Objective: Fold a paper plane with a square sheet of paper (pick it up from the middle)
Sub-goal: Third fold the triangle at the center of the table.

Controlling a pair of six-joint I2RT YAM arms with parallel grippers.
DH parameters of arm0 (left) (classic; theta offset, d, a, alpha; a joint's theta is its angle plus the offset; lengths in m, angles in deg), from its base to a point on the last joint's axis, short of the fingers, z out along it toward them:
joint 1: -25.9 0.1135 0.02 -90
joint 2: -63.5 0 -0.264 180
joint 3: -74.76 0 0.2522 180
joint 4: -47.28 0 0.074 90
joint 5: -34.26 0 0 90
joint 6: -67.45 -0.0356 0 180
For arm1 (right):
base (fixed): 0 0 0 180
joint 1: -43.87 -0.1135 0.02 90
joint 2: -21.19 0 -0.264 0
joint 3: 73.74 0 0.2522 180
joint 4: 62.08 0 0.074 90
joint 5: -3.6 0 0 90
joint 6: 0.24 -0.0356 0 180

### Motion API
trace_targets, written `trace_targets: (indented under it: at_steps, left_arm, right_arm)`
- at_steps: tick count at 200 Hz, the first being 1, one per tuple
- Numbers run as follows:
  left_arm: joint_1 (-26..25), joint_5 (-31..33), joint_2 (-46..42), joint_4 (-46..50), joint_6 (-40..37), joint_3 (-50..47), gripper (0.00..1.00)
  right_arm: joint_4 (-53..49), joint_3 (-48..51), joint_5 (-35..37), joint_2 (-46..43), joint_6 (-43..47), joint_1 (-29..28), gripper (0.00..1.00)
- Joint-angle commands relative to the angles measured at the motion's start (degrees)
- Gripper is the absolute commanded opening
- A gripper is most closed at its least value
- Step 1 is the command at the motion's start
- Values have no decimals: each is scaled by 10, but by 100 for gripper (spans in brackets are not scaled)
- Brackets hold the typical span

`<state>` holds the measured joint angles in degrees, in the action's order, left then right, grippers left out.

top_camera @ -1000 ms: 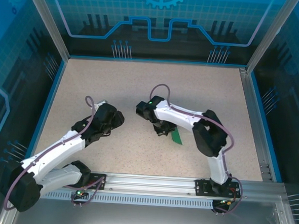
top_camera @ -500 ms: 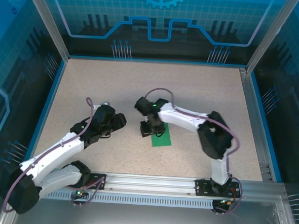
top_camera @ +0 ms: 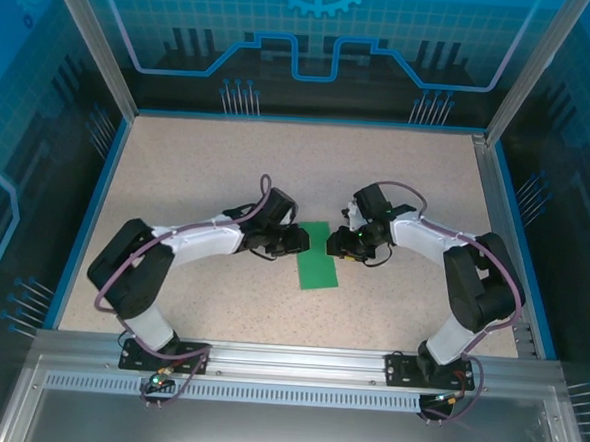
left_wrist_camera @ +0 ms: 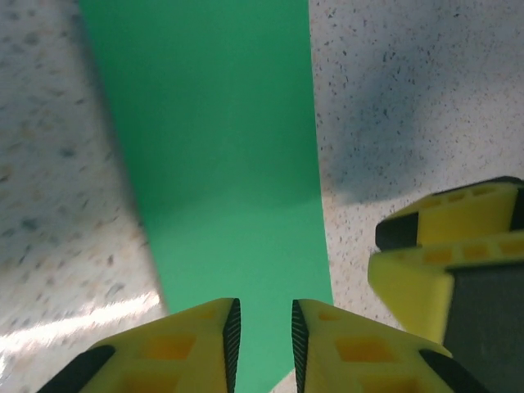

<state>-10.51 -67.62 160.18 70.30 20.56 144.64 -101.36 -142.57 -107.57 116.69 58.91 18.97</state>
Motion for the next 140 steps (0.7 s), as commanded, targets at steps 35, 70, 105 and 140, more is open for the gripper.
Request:
trace_targets:
  at_steps: [35,70,105,140]
  left_arm:
    - [1,3,63,30,-12,35,25]
    - [1,18,73,37,-29,36,24]
    - [2,12,92,30,-30,37,22]
    - [1,17,99,29,-31,30,22]
  right_arm:
    - [55,22,-51,20,13,10,42]
    - [56,29,-43,25,14,10,43]
    - [55,30,-38,32,15,11,43]
    - [60,30,-38,45,15,12,44]
